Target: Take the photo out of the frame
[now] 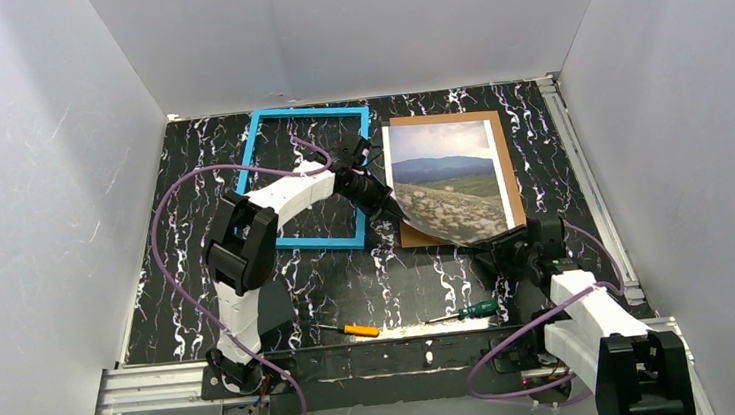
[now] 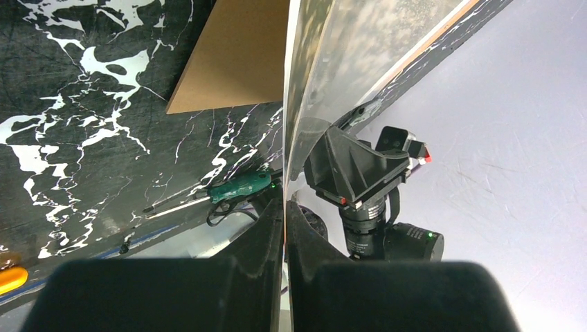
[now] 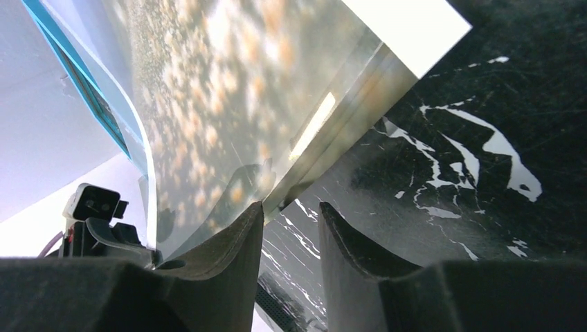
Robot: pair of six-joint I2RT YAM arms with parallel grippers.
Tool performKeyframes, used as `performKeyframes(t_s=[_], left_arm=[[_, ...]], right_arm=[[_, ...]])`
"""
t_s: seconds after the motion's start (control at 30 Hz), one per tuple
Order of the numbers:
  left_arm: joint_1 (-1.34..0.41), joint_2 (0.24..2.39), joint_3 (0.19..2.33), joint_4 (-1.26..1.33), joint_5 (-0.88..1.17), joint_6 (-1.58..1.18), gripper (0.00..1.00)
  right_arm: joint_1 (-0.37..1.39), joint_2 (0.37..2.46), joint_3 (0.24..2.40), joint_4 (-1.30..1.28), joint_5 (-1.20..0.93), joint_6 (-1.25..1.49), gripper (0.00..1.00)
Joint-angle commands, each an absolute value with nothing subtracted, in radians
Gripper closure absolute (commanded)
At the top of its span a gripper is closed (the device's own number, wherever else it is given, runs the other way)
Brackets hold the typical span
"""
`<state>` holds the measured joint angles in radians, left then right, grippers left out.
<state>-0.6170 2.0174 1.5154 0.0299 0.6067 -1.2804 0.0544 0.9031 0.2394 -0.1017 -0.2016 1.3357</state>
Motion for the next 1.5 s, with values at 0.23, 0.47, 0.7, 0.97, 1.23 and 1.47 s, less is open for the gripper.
performKeyframes(t_s=[0.23, 0.47, 0.7, 0.97, 1.23, 1.47], left_arm=[[-0.614, 1.994, 1.5, -0.032, 0.654, -1.303, 1.0], [-0.614, 1.989, 1.487, -0.023, 0.657, -1.307, 1.0], [-0.615, 1.99, 1.49, -0.02, 0.663, -1.313, 1.0], [-0.615, 1.994, 1.488, -0.02, 0.666, -1.316, 1.0], [-0.615, 2.0, 1.489, -0.02, 0.666, -1.315, 1.0], [-0.615, 2.003, 1.488, -0.018, 0.67, -1.318, 1.0]], right_arm=[[0.051, 0.877, 0.179, -0.045, -0.186, 1.434, 0.62], [0.051, 0.886, 0.158, 0.027, -0.177, 1.479, 0.61], [0.05, 0.893, 0.13, 0.13, -0.162, 1.556, 0.6], [0.051, 0.913, 0.114, 0.213, -0.142, 1.61, 0.61], [0.051, 0.975, 0.113, 0.284, -0.13, 1.625, 0.62], [0.051, 1.017, 0.095, 0.353, -0.125, 1.627, 0.7]])
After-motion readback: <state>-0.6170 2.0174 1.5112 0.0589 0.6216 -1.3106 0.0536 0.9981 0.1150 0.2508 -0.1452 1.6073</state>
